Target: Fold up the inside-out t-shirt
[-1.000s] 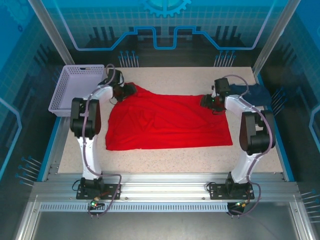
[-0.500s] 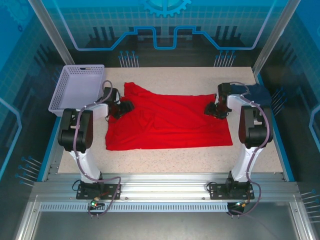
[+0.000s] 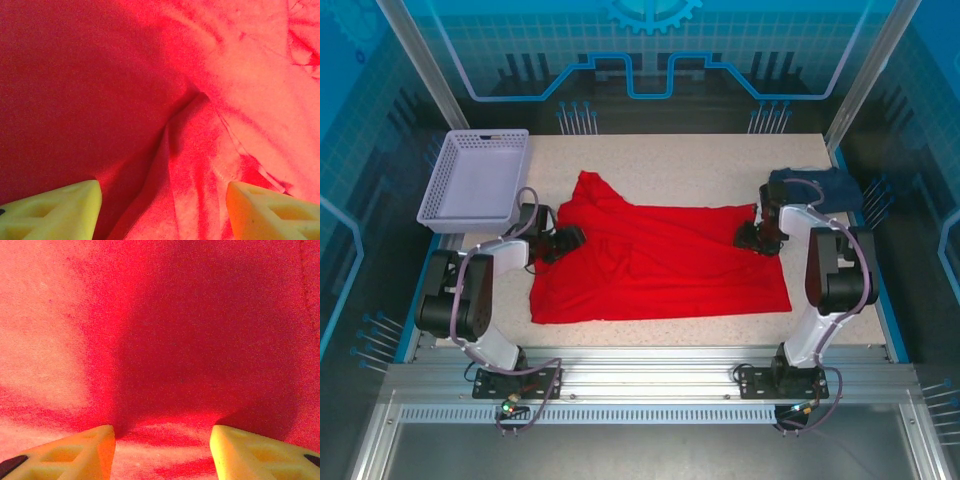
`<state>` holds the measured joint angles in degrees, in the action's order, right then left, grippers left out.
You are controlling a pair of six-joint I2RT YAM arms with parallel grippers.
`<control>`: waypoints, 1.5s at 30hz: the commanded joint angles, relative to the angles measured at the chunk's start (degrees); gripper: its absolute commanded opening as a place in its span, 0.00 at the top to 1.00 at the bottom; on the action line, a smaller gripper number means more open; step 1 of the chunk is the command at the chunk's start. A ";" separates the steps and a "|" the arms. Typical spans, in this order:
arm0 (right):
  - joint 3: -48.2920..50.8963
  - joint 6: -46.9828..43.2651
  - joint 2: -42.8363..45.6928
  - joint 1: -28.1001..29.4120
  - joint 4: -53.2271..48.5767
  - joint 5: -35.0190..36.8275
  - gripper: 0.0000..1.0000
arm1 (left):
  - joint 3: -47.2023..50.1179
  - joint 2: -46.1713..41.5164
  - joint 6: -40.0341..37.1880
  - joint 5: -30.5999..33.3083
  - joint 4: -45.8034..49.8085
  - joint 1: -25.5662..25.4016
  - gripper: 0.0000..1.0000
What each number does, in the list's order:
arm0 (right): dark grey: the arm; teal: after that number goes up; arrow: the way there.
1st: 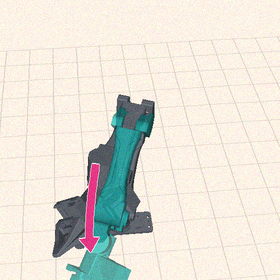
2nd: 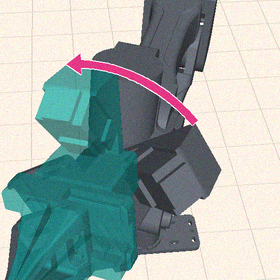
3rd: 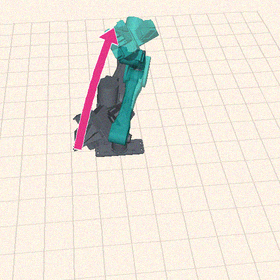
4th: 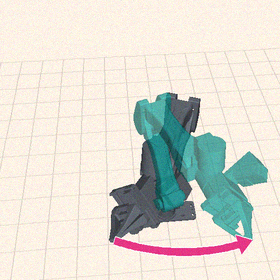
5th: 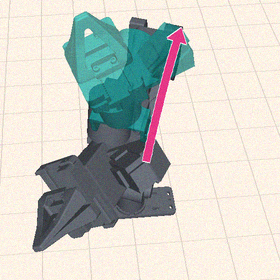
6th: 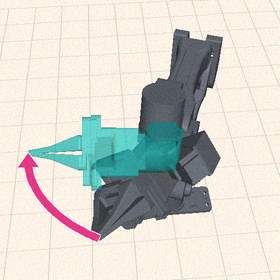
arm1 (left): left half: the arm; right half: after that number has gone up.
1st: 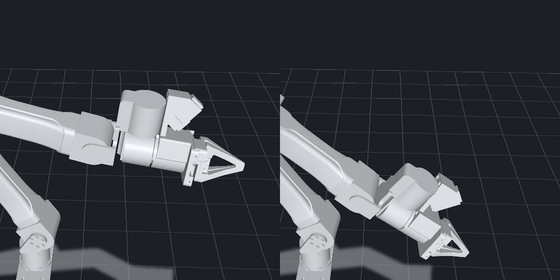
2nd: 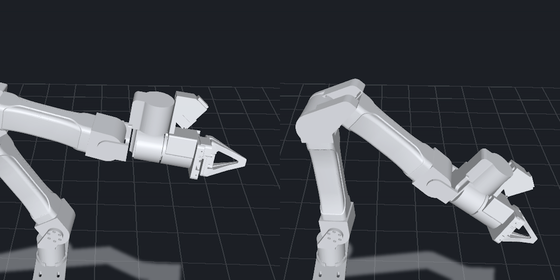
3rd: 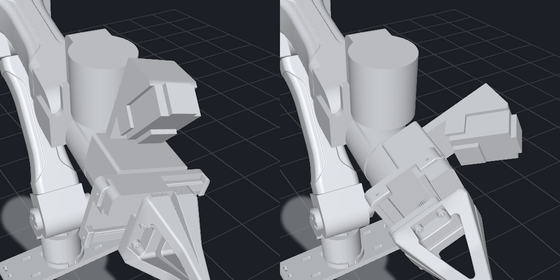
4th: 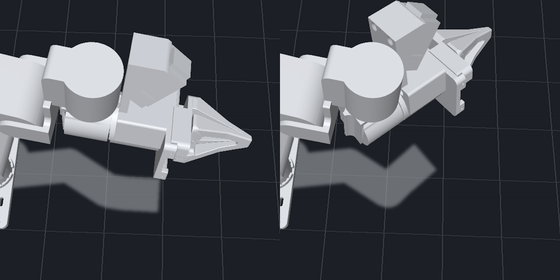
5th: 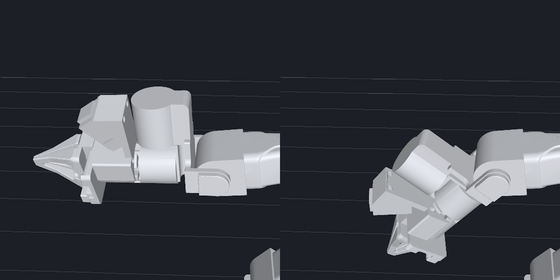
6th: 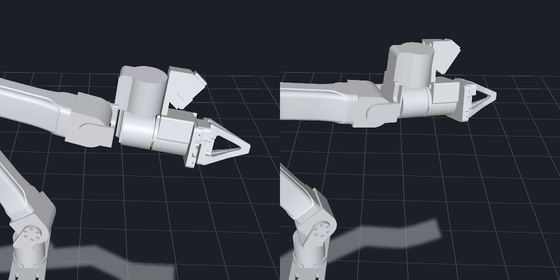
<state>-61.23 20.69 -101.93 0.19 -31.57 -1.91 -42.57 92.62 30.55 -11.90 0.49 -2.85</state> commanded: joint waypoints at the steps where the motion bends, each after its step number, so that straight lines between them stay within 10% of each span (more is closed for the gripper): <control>1: 1.12 0.14 2.91 -0.69 -1.78 1.01 0.45 | -4.14 0.20 0.06 0.74 4.74 -0.13 0.31; 25: -12.27 3.17 -4.10 -0.29 8.46 -2.38 0.41 | -71.87 46.86 -5.29 0.63 26.91 3.18 0.46; 45: -12.77 3.23 -4.11 -1.50 8.50 -4.94 0.41 | -83.38 55.45 -5.67 -5.02 33.23 3.35 0.62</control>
<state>-72.86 23.53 -105.36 -0.62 -22.87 -5.23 -127.33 147.44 26.41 -13.34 31.40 0.93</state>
